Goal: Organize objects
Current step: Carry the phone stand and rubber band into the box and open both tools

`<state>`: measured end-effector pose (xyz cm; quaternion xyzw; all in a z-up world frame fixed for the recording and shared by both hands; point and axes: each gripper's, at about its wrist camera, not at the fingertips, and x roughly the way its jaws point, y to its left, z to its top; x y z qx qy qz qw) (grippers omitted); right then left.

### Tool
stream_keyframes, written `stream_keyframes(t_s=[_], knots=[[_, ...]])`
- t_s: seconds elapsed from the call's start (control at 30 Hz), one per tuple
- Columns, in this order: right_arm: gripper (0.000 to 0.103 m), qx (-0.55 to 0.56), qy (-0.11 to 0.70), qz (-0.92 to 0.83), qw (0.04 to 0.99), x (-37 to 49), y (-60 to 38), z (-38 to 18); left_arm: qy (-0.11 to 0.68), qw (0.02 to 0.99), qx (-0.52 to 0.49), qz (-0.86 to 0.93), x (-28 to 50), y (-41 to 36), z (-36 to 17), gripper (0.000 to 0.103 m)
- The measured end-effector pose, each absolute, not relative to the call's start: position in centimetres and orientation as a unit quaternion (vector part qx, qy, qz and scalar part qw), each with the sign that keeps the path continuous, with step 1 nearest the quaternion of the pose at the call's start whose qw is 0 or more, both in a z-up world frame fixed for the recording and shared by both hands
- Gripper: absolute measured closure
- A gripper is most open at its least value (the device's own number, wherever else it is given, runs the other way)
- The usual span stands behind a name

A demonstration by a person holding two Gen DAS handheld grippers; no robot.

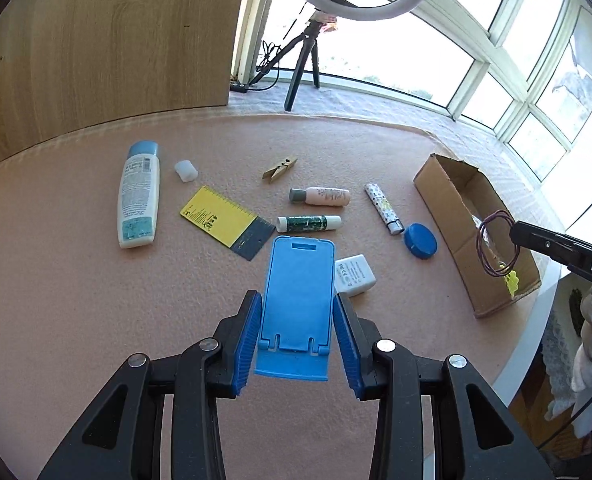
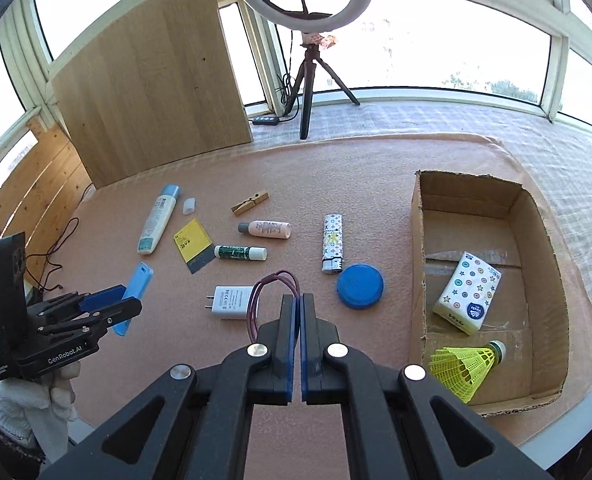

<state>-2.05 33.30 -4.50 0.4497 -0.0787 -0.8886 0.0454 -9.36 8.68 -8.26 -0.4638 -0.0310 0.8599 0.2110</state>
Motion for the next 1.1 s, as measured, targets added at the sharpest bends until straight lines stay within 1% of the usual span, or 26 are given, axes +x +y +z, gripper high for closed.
stream_keyframes(t_s=[0.33, 0.57, 0.8, 1.1], knots=[[0.101, 0.424, -0.099, -0.900, -0.030, 0.2, 41.1, -3.2, 0.010, 0.275, -0.441, 0.854, -11.5, 17.6, -5.9, 0.063], [0.101, 0.425, -0.119, -0.894, -0.073, 1.0, 45.8, -4.1, 0.033, 0.329, -0.429, 0.841, -12.5, 25.3, -5.0, 0.063], [0.101, 0.432, -0.129, -0.888, -0.088, 1.9, 48.2, -5.1, 0.058, 0.360, -0.421, 0.831, -13.8, 32.1, -4.6, 0.063], [0.101, 0.440, -0.139, -0.883, -0.089, 2.0, 50.5, -6.2, 0.079, 0.374, -0.421, 0.823, -16.1, 39.7, -5.2, 0.063]])
